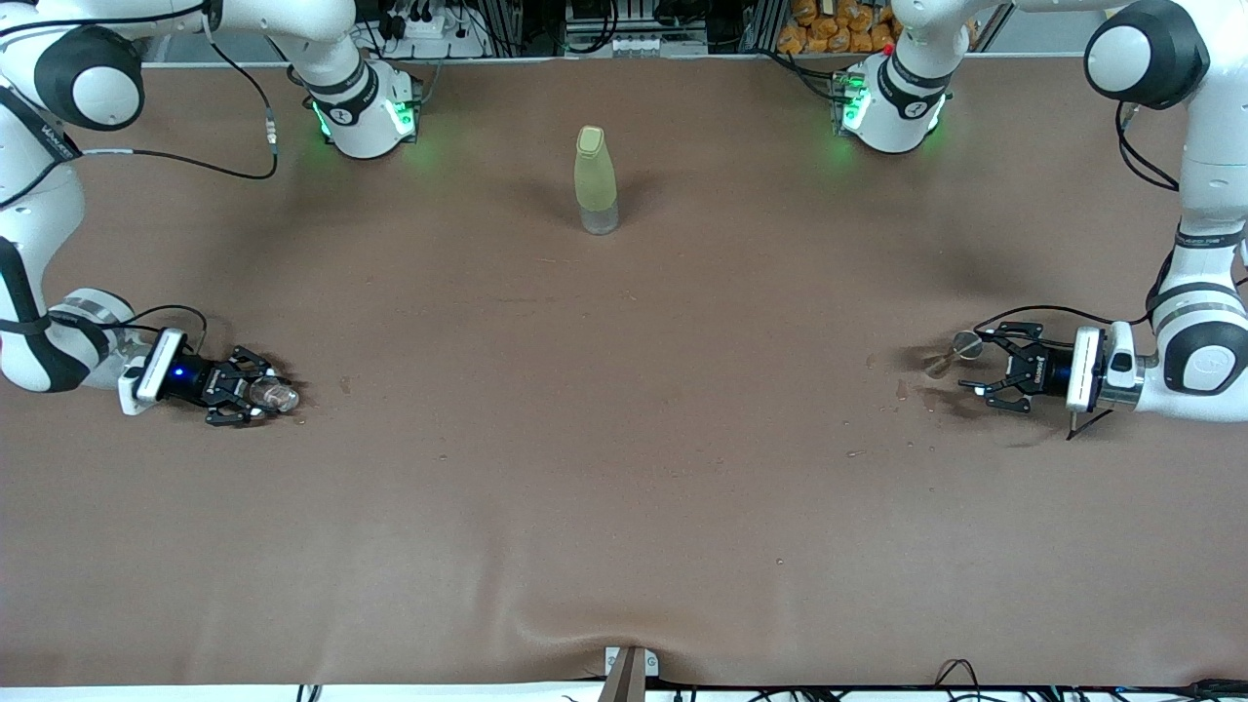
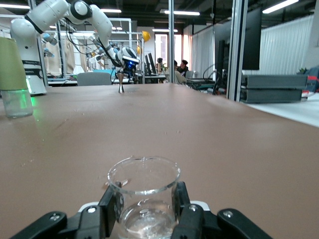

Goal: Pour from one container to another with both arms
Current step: 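Close the right gripper on the beaker while the left gripper grasps the jigger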

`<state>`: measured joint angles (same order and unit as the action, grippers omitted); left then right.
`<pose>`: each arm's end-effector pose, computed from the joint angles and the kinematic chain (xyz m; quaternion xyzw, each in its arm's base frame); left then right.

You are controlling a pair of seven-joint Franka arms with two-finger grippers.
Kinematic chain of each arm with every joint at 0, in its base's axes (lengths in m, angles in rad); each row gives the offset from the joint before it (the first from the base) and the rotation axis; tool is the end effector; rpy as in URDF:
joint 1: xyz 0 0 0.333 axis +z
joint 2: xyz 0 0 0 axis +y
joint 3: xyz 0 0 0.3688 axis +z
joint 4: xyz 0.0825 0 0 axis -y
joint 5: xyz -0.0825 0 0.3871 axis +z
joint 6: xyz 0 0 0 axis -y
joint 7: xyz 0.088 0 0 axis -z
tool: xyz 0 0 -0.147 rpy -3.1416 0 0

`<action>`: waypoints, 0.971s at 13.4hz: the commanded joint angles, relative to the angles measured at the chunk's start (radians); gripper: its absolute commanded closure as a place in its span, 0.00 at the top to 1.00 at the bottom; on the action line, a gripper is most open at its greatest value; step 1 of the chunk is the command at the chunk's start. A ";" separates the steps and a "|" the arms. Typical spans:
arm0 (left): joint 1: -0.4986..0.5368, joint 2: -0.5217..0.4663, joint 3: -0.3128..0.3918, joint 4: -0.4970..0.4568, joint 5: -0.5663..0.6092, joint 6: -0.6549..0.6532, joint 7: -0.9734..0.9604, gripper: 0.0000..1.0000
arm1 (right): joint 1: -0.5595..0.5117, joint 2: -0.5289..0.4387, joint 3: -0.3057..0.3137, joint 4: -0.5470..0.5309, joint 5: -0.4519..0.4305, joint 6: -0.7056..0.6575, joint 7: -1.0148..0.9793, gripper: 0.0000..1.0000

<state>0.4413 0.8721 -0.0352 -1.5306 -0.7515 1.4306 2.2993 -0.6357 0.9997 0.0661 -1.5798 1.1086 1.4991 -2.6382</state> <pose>0.6093 0.1478 0.1527 0.5778 -0.5908 0.2567 0.5012 0.5925 -0.2226 0.0863 -0.5671 -0.4918 -0.5107 0.4192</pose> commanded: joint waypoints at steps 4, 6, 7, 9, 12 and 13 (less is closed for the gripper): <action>-0.006 0.007 0.002 -0.019 -0.040 0.014 0.034 0.78 | 0.033 -0.073 0.055 0.011 0.019 -0.019 0.113 0.12; -0.009 0.010 0.003 -0.034 -0.057 0.017 0.032 0.72 | 0.033 -0.090 0.101 0.026 0.020 -0.013 0.193 0.12; -0.009 0.011 0.003 -0.034 -0.057 0.021 0.032 0.71 | 0.037 -0.101 0.119 0.046 0.020 -0.010 0.239 0.12; -0.009 0.018 0.003 -0.037 -0.058 0.022 0.032 0.71 | 0.039 -0.118 0.165 0.090 0.017 -0.011 0.337 0.12; -0.009 0.021 0.003 -0.040 -0.063 0.024 0.032 0.61 | 0.034 -0.168 0.228 0.084 0.019 -0.011 0.366 0.11; -0.009 0.021 0.003 -0.039 -0.063 0.025 0.032 0.55 | 0.033 -0.177 0.239 0.078 0.022 -0.011 0.365 0.10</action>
<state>0.4351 0.8945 -0.0354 -1.5596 -0.7896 1.4457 2.2996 -0.5950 0.8547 0.2854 -1.4776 1.1163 1.4857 -2.2880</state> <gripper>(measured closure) 0.379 0.507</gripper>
